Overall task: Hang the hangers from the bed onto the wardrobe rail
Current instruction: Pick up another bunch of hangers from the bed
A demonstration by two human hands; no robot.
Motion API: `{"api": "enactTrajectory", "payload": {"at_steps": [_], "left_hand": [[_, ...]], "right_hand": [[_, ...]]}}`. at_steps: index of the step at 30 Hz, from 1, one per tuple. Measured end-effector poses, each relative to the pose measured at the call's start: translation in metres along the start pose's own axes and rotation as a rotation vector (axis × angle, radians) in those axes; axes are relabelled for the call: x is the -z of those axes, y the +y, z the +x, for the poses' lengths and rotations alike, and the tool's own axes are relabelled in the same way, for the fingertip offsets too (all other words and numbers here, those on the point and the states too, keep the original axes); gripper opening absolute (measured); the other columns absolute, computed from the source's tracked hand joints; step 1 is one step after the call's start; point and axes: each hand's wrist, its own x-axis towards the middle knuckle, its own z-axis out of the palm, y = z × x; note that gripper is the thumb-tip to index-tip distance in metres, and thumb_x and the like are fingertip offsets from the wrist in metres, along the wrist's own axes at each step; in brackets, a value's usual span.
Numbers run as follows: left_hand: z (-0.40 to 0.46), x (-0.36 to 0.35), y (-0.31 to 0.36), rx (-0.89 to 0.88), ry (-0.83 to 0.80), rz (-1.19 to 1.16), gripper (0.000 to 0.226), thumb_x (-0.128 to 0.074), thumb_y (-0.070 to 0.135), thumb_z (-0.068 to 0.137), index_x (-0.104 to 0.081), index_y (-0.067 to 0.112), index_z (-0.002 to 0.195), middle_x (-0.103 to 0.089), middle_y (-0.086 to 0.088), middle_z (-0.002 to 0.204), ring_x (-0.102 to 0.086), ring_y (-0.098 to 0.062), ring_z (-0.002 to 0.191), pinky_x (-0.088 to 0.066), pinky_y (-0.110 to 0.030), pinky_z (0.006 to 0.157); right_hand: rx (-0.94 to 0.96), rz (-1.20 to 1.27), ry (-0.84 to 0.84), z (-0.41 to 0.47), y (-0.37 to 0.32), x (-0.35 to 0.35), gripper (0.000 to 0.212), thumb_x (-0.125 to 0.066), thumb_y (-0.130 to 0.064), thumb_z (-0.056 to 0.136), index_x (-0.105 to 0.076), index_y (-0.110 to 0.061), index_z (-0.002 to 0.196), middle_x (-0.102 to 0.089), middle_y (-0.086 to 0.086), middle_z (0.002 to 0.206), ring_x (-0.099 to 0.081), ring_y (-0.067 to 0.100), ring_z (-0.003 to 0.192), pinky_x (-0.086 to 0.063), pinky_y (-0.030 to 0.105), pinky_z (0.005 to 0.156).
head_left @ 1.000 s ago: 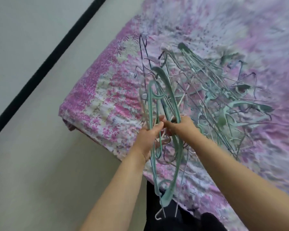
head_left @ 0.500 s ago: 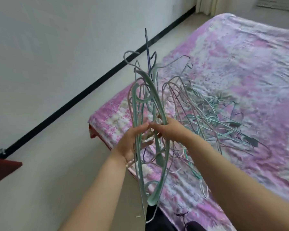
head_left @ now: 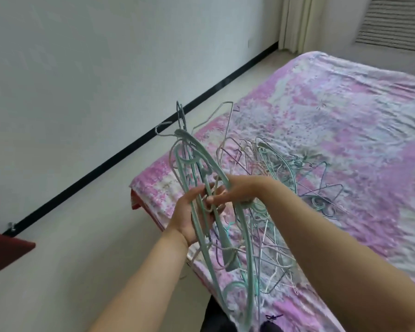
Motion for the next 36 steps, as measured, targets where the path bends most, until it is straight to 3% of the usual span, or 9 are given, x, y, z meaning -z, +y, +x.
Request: {"api": "enactTrajectory", "payload": {"at_steps": [3, 8, 16, 19, 22, 25, 28, 31, 36], "left_hand": [[-0.001, -0.002, 0.007, -0.017, 0.134, 0.064, 0.047, -0.068, 0.025, 0.081, -0.060, 0.001, 0.121, -0.070, -0.010, 0.094, -0.068, -0.019, 0.074, -0.055, -0.033, 0.079], [-0.003, 0.000, 0.020, -0.092, 0.353, 0.274, 0.023, -0.064, 0.033, 0.088, -0.066, 0.011, 0.081, -0.061, -0.001, 0.066, -0.061, -0.015, 0.057, -0.054, -0.030, 0.068], [-0.011, -0.002, 0.042, -0.239, 0.548, 0.578, 0.030, -0.074, 0.036, 0.079, -0.070, 0.006, 0.082, -0.073, -0.010, 0.074, -0.069, -0.022, 0.064, -0.057, -0.037, 0.080], [-0.009, -0.009, 0.049, -0.286, 0.595, 0.618, 0.036, -0.074, 0.038, 0.080, -0.068, 0.005, 0.094, -0.074, -0.009, 0.073, -0.070, -0.022, 0.065, -0.056, -0.037, 0.076], [-0.010, -0.016, 0.062, -0.319, 0.564, 0.610, 0.038, -0.072, 0.034, 0.083, -0.066, 0.000, 0.101, -0.074, -0.013, 0.075, -0.069, -0.020, 0.059, -0.056, -0.032, 0.067], [-0.014, -0.023, 0.072, -0.312, 0.509, 0.623, 0.033, -0.070, 0.033, 0.085, -0.067, 0.000, 0.090, -0.073, -0.016, 0.080, -0.069, -0.020, 0.060, -0.057, -0.031, 0.066], [-0.018, -0.031, 0.077, -0.305, 0.440, 0.616, 0.033, -0.068, 0.031, 0.087, -0.067, -0.002, 0.093, -0.073, -0.016, 0.082, -0.070, -0.020, 0.063, -0.057, -0.027, 0.057], [-0.021, -0.030, 0.080, -0.355, 0.442, 0.664, 0.031, -0.066, 0.027, 0.089, -0.066, -0.001, 0.103, -0.074, -0.013, 0.085, -0.072, -0.024, 0.069, -0.058, -0.029, 0.060], [-0.026, -0.032, 0.077, -0.470, 0.490, 0.762, 0.023, -0.064, 0.026, 0.091, -0.067, 0.006, 0.101, -0.071, -0.005, 0.077, -0.072, -0.017, 0.063, -0.058, -0.027, 0.058]], "right_hand": [[-0.077, -0.022, 0.140, 0.002, 0.001, -0.011, 0.085, -0.069, -0.061, 0.074, -0.037, -0.014, 0.137, -0.060, 0.002, 0.120, -0.059, 0.021, 0.103, -0.046, 0.027, 0.084], [-0.040, 0.137, 0.423, 0.016, 0.002, -0.040, 0.079, -0.071, -0.069, 0.064, -0.046, -0.013, 0.113, -0.061, 0.002, 0.092, -0.059, 0.015, 0.077, -0.055, 0.036, 0.071], [0.040, 0.369, 0.389, 0.001, 0.012, -0.021, 0.022, -0.064, -0.030, 0.090, -0.064, -0.011, 0.101, -0.070, 0.007, 0.086, -0.064, 0.017, 0.070, -0.057, 0.045, 0.080], [0.025, -0.025, 0.801, -0.003, 0.009, -0.018, 0.030, -0.053, -0.045, 0.093, -0.064, -0.018, 0.100, -0.066, -0.006, 0.083, -0.058, 0.011, 0.065, -0.054, 0.032, 0.064], [0.020, 0.213, 1.217, -0.014, 0.025, -0.005, 0.043, -0.048, -0.048, 0.095, -0.055, -0.015, 0.122, -0.061, 0.000, 0.113, -0.059, 0.018, 0.101, -0.049, 0.030, 0.079], [-0.050, 0.653, 0.628, -0.011, 0.050, -0.005, 0.081, -0.035, -0.067, 0.086, -0.028, -0.013, 0.146, -0.036, 0.011, 0.150, -0.040, 0.030, 0.133, -0.032, 0.047, 0.109], [0.050, 1.019, 0.231, -0.010, 0.056, -0.014, 0.080, -0.040, -0.066, 0.079, -0.044, -0.011, 0.137, -0.064, 0.011, 0.114, -0.063, 0.023, 0.094, -0.055, 0.040, 0.085], [0.115, 0.927, 0.286, -0.015, 0.043, -0.006, 0.053, -0.041, -0.053, 0.090, -0.061, -0.008, 0.110, -0.063, 0.007, 0.071, -0.062, 0.017, 0.063, -0.051, 0.029, 0.054], [0.202, 0.802, 0.606, -0.034, 0.006, 0.019, 0.051, -0.043, -0.050, 0.095, -0.062, -0.005, 0.078, -0.053, 0.004, 0.058, -0.050, 0.017, 0.047, -0.043, 0.025, 0.045]]}}
